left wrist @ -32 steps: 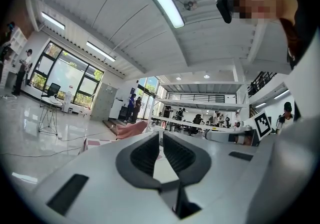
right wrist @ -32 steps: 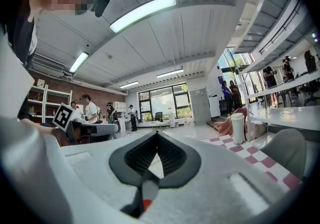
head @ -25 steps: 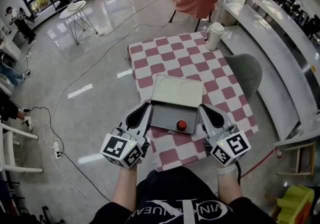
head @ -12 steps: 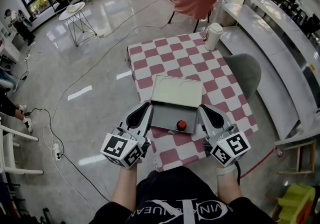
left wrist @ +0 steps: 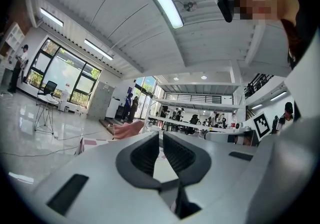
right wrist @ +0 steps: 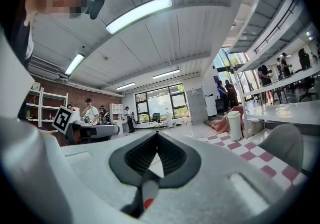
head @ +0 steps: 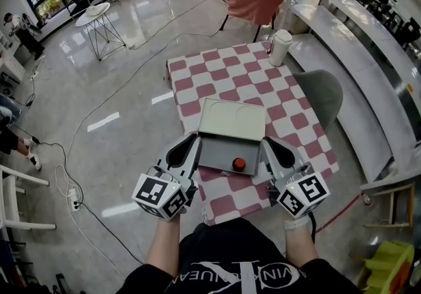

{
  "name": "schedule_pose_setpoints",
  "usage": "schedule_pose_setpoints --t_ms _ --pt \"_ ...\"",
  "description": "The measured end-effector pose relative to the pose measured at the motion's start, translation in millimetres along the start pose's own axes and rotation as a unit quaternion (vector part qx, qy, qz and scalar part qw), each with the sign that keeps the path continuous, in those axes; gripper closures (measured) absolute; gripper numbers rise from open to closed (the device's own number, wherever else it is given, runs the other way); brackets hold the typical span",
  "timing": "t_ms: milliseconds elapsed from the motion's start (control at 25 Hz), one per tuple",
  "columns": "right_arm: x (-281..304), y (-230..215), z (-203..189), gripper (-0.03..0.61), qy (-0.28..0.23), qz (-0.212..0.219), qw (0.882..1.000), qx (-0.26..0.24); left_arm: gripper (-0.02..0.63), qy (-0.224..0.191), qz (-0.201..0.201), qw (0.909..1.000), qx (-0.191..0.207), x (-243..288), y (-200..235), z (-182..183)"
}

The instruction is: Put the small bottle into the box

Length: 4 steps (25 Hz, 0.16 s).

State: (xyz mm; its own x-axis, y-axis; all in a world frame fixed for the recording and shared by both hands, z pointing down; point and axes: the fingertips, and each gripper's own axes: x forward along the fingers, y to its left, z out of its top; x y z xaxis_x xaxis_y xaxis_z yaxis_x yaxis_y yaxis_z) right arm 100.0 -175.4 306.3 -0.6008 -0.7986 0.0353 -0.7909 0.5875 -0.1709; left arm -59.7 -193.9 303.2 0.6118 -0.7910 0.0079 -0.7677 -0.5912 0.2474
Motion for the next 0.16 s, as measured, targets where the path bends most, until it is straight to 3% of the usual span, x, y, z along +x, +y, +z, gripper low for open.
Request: schedule_pose_setpoints --t_ms 160 --pt "0.4 -1.9 -1.4 0.572 0.001 -0.003 1.0 0.006 0.584 0.003 0.0 1.0 -0.002 0.7 1.1 -0.4"
